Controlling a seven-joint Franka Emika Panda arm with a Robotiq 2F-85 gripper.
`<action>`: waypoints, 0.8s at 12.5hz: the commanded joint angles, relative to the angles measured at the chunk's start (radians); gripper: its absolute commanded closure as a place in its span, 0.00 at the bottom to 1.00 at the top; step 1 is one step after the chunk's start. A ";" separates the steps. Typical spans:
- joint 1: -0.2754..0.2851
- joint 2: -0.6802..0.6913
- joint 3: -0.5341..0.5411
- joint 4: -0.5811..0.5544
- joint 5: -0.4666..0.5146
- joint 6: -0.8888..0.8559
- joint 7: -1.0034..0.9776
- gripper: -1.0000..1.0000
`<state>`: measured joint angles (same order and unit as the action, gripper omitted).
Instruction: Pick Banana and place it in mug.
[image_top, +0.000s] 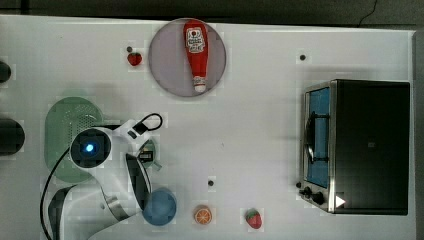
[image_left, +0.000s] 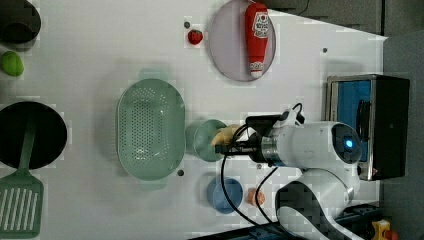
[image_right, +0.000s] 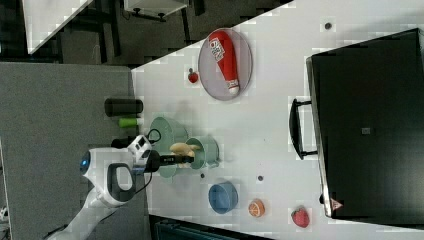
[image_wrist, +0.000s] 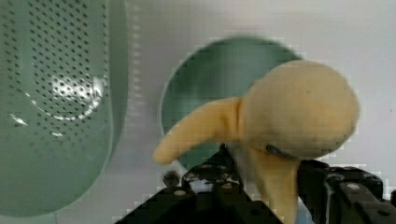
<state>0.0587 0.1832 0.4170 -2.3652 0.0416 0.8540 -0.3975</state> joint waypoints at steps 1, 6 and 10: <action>-0.011 -0.017 -0.003 0.001 0.008 0.032 0.074 0.32; -0.019 -0.113 -0.014 0.005 0.011 0.023 0.074 0.00; -0.047 -0.300 -0.123 0.026 0.011 -0.082 0.074 0.00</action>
<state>0.0495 -0.0526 0.3354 -2.3770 0.0546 0.7759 -0.3555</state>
